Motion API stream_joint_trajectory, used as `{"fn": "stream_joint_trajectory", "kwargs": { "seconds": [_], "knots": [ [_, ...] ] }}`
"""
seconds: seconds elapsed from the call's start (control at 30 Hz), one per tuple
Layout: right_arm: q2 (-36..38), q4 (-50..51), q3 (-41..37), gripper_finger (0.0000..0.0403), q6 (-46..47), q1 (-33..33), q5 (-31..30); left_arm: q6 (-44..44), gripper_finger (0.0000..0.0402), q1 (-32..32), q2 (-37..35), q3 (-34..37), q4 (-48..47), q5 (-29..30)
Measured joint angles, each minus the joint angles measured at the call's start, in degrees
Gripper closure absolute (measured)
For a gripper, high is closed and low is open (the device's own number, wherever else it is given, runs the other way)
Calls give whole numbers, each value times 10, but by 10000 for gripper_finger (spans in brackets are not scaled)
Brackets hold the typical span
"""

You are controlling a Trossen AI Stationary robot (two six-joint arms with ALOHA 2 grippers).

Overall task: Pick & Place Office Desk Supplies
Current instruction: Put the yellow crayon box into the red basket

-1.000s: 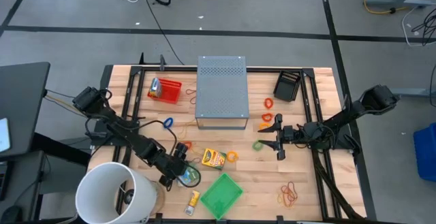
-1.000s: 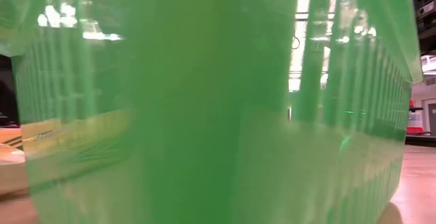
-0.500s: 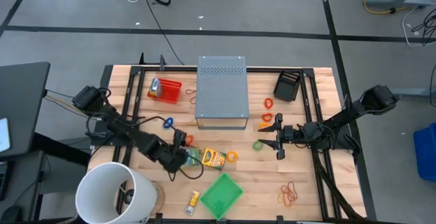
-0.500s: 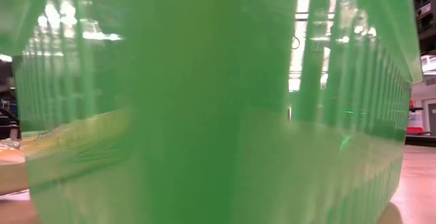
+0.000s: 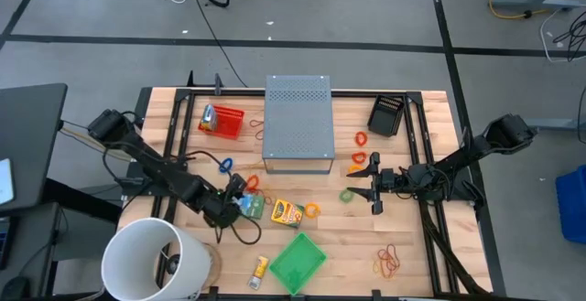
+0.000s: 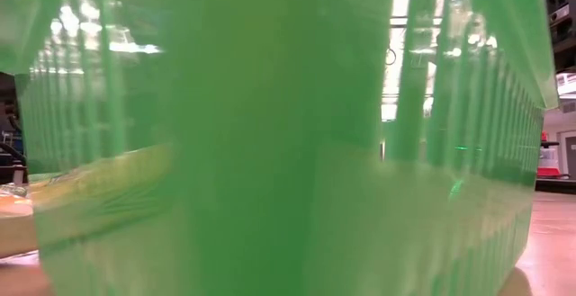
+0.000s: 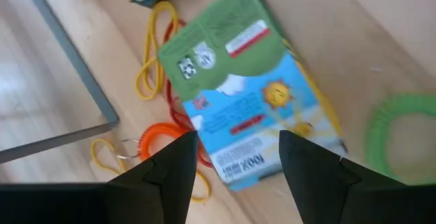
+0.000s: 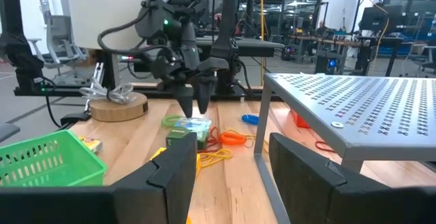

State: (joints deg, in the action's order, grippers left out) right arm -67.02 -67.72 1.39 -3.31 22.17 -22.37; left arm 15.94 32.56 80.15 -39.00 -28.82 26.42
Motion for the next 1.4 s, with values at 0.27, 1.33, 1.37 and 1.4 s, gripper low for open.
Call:
{"fn": "stream_joint_trajectory", "kwargs": {
  "seconds": [0.27,1.33,1.37,1.4],
  "knots": [
    [0,0,0,213,0,0,0,87,189,0,2,-1,-52,-23],
    [0,3,0,213,-5,0,0,229,384,-8,75,-5,50,-7],
    [0,3,0,213,-5,0,0,229,390,-6,75,-5,50,-2],
    [0,3,0,213,-5,0,0,230,393,-5,76,-5,50,5]
  ]
}}
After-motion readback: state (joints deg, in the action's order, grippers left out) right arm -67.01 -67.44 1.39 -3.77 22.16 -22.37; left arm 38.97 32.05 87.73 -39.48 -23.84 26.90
